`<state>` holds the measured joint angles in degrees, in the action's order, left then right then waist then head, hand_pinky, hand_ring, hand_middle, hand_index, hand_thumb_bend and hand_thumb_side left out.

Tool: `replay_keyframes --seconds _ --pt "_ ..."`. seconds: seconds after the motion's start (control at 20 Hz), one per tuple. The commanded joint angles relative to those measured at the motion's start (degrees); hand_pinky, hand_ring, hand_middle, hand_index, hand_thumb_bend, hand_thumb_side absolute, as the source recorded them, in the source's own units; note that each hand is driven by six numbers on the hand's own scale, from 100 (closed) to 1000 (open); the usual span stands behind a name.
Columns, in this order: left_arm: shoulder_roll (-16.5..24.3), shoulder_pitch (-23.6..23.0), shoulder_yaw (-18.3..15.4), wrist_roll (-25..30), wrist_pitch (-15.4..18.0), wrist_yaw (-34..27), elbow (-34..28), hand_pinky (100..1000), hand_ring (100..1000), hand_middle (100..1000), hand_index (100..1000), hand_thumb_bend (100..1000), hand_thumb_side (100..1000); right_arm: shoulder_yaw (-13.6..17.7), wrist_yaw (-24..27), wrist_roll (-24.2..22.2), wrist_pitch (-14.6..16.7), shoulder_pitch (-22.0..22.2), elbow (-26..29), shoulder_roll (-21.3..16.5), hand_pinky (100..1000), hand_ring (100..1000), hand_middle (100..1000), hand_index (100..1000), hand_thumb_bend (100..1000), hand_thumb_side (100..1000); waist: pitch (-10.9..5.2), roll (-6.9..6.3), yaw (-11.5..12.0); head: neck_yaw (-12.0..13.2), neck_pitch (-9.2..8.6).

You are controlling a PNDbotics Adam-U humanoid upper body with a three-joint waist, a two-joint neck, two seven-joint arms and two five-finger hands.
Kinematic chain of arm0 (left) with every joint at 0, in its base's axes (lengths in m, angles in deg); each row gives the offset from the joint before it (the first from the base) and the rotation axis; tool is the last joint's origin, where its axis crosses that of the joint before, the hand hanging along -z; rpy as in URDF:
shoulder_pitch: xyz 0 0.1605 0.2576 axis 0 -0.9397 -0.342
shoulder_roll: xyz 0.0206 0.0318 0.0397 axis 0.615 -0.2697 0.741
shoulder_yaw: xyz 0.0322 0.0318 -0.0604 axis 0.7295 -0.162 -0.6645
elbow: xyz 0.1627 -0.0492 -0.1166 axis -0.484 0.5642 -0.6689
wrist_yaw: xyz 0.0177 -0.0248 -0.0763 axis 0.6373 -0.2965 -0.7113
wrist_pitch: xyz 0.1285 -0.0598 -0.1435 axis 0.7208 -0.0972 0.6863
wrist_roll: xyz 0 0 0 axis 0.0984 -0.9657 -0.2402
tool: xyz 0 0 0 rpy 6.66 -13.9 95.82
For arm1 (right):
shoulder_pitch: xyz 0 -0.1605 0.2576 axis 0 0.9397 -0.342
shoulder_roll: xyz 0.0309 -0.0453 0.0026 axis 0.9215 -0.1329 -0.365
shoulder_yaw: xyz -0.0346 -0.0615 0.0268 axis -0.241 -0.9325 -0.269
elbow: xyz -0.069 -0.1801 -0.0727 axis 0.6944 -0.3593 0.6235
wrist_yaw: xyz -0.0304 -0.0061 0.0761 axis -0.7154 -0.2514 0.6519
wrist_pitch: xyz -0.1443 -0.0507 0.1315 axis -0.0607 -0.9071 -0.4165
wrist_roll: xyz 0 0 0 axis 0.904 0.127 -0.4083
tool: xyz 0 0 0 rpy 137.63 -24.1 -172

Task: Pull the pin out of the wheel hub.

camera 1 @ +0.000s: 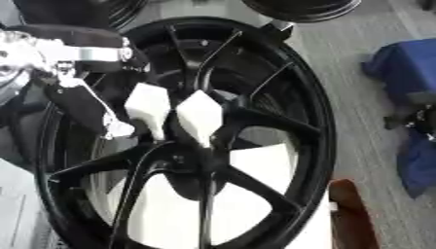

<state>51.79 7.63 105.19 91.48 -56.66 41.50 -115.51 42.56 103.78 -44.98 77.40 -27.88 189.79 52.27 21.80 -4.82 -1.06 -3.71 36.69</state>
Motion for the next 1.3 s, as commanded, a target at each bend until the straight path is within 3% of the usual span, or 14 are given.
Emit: replay_keyframes --seconds 0.05,0.3,0.6,0.95,1.1,1.3 --pt "3.2 0.0 -4.1 -1.9 -0.9 -1.2 -2.1 649 561 360 454 233 100 0.4 0.8 0.1 0.0 -0.5 1.4 -0.8 813 649 632 803 100 584 -1.20 0.16 0.0 -0.4 -0.22" --pt "6.1 -2.6 -13.6 -7.4 -1.9 -3.0 -5.5 638 541 335 435 213 100 0.6 0.8 0.3 0.0 -0.4 1.4 -0.8 812 649 631 802 100 584 -1.16 0.16 0.3 -0.8 -0.03" --pt "10.3 -10.7 -28.0 -22.2 -3.2 -7.2 -4.4 628 529 322 430 159 100 1.2 0.7 1.0 0.2 -0.4 1.4 -0.8 812 649 631 802 100 580 -0.99 0.17 1.0 -0.9 0.43" --pt "11.1 -24.9 -42.1 -39.9 -3.2 -12.8 7.3 621 521 321 437 110 100 2.4 0.6 2.2 0.7 0.0 1.4 -0.5 812 649 631 802 100 576 -0.84 0.63 2.4 -1.6 0.73" --pt "10.2 -29.4 -45.6 -46.0 -3.2 -15.8 14.5 623 526 340 454 103 100 2.8 0.6 2.7 0.7 0.1 1.4 -0.3 812 649 631 803 100 573 -0.96 0.78 2.8 -1.8 0.66" --pt "9.3 -32.6 -46.9 -50.2 -1.7 -18.0 23.0 656 566 411 530 147 127 2.9 0.9 3.0 0.9 0.1 1.4 -0.4 812 649 631 803 100 569 -1.21 0.89 2.6 -1.5 0.32"
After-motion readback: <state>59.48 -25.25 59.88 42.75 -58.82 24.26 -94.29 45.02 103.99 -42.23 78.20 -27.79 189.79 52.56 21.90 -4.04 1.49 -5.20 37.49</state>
